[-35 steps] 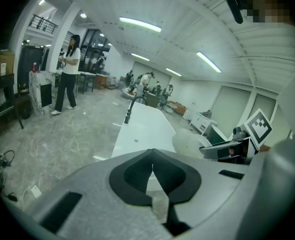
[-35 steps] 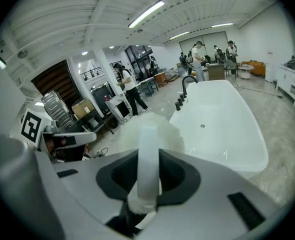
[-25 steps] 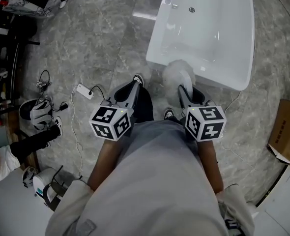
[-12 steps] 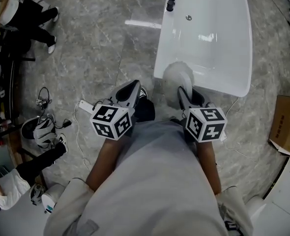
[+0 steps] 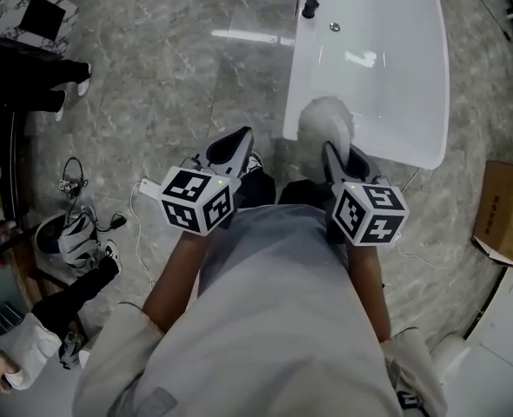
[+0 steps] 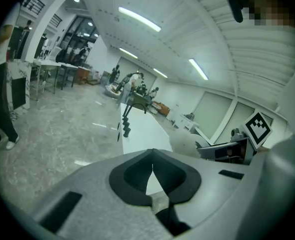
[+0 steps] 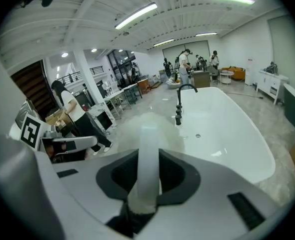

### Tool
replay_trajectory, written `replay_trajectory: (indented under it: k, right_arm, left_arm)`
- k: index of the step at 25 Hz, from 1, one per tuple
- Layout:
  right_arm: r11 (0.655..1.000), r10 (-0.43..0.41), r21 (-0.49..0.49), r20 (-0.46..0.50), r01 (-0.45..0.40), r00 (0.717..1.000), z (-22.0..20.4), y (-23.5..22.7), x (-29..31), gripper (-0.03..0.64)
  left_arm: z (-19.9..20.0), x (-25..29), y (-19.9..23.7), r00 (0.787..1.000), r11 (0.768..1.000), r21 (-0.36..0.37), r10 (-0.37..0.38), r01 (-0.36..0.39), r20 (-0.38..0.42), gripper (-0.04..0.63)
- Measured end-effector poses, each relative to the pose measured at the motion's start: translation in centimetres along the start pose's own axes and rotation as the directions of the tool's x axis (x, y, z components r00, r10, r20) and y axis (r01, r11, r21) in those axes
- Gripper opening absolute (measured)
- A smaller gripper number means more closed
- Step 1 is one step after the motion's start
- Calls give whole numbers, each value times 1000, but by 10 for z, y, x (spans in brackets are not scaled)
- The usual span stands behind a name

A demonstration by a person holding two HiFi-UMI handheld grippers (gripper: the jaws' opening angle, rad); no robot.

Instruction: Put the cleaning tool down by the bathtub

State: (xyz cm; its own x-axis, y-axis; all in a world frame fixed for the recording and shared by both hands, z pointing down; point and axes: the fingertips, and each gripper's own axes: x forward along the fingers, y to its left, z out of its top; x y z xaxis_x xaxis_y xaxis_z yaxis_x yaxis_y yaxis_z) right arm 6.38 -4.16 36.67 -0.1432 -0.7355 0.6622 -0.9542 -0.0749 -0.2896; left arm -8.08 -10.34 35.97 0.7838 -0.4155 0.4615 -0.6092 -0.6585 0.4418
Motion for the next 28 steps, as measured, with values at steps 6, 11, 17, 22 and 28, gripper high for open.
replay_trajectory:
  k: [6, 11, 17, 22, 28]
  right_arm:
    - [1000, -7, 17, 12, 7, 1000, 5, 1, 12, 77]
    - [1000, 5, 5, 21, -5, 1000, 16, -1, 23, 77]
    - [1000, -8, 20, 47, 7, 999, 35, -13, 34, 77]
    - [1000, 2, 18, 23, -2, 1000, 34, -16, 48, 78]
    - [1000, 9, 19, 0, -9, 1000, 28, -19, 55, 78]
  left_arm:
    - [2, 2, 6, 1000, 1000, 14, -9, 9, -19, 5]
    - [11, 4, 9, 1000, 1000, 25, 12, -12, -1, 5]
    - [21, 3, 15, 999, 999, 7, 35, -35, 17, 5]
    - [17, 1, 22, 999, 999, -11, 44, -44, 12, 5]
    - [15, 2, 27, 999, 999, -22, 44, -44, 6, 5]
